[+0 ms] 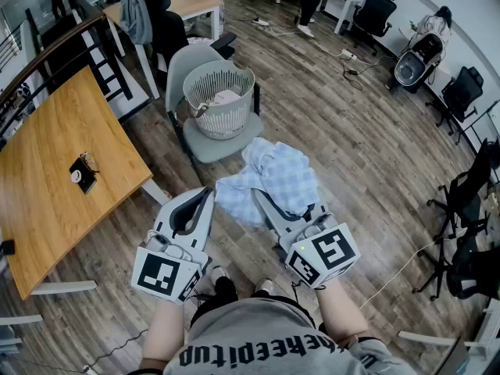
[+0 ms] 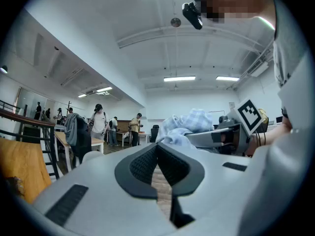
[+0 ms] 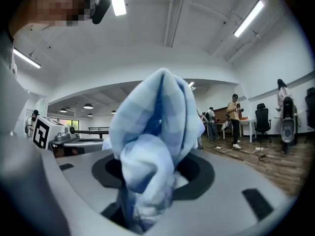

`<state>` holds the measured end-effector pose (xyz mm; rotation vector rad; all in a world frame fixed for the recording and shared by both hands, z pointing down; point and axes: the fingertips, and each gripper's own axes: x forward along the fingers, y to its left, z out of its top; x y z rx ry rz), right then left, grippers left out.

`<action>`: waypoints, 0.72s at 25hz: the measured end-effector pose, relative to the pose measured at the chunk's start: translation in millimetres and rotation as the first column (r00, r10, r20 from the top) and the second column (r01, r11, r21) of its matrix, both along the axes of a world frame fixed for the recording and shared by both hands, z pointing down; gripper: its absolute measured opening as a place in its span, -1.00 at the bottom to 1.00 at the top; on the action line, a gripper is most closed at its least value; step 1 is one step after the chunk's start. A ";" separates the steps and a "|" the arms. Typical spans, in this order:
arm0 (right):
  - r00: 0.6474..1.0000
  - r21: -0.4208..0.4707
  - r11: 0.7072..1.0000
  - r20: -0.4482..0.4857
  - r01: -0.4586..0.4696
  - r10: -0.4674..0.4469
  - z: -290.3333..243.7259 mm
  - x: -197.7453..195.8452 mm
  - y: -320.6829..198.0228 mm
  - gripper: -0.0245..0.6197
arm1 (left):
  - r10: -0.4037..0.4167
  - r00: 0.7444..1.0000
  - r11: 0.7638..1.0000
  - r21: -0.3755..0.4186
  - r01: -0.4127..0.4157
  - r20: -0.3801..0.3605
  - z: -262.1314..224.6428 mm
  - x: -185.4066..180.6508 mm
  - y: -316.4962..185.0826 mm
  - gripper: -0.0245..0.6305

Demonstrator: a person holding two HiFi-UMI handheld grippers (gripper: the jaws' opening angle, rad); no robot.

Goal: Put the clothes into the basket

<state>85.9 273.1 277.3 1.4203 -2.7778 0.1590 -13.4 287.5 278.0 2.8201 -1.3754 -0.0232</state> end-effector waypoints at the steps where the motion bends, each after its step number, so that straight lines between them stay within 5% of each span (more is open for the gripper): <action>1: 1.000 0.001 1.000 0.001 -0.001 0.001 0.4 -1.1 0.5 -0.20 | 0.000 1.000 1.000 0.000 0.000 -0.001 0.7 -1.2 0.2 -0.88; 18: 0.999 -0.011 0.999 -0.013 -0.031 0.031 9.1 -42.8 -8.3 -0.20 | 0.025 0.999 1.000 0.004 -0.025 -0.024 3.5 -42.0 -16.5 -0.88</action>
